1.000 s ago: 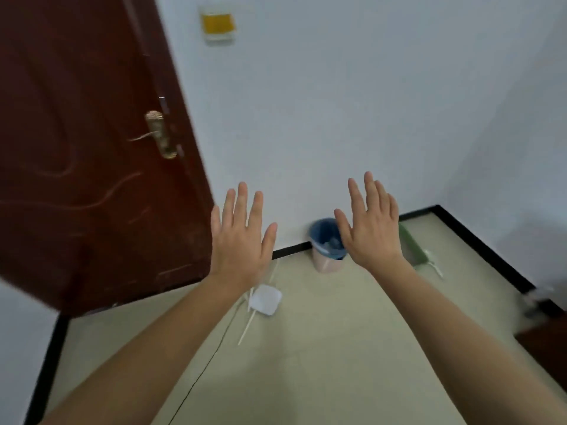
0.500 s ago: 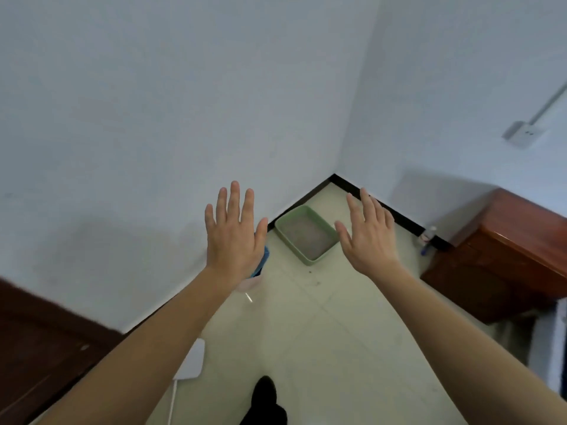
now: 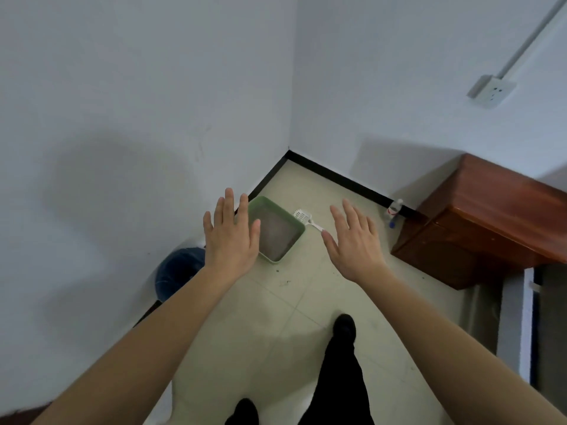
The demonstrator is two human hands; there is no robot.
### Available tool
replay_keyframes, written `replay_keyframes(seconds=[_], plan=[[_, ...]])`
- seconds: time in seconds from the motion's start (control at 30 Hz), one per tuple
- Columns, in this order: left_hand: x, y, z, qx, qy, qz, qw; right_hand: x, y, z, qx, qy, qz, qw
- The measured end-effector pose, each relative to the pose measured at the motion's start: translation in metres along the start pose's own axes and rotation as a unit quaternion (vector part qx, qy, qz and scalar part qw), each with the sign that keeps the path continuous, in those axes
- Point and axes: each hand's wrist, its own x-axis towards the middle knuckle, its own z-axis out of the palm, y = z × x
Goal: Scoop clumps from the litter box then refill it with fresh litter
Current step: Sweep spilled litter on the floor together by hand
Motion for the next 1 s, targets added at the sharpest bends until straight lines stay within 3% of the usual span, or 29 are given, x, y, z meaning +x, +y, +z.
replay_keyframes(seconds=[0.2,0.37,0.57,0.73,0.87,1.0], plan=[[0.079,0.026,0.100,-0.029,-0.005,-0.090,0.995,0.117,0.053,0.091,0.007,-0.066,-0.069,0.995],[0.132,0.034,0.217,-0.067,-0.049,-0.130,0.988,0.172,0.081,0.196,0.025,-0.093,-0.050,0.994],[0.154,-0.005,0.429,-0.038,-0.165,-0.070,0.983,0.176,0.099,0.396,0.035,-0.158,-0.015,0.987],[0.121,-0.049,0.612,-0.006,-0.256,-0.080,0.963,0.157,0.111,0.583,0.043,-0.246,-0.035,0.968],[0.101,-0.087,0.725,-0.004,-0.279,-0.081,0.957,0.151,0.115,0.703,0.050,-0.304,-0.099,0.946],[0.097,-0.124,0.804,0.002,-0.262,-0.076,0.962,0.158,0.107,0.789,0.068,-0.289,-0.166,0.940]])
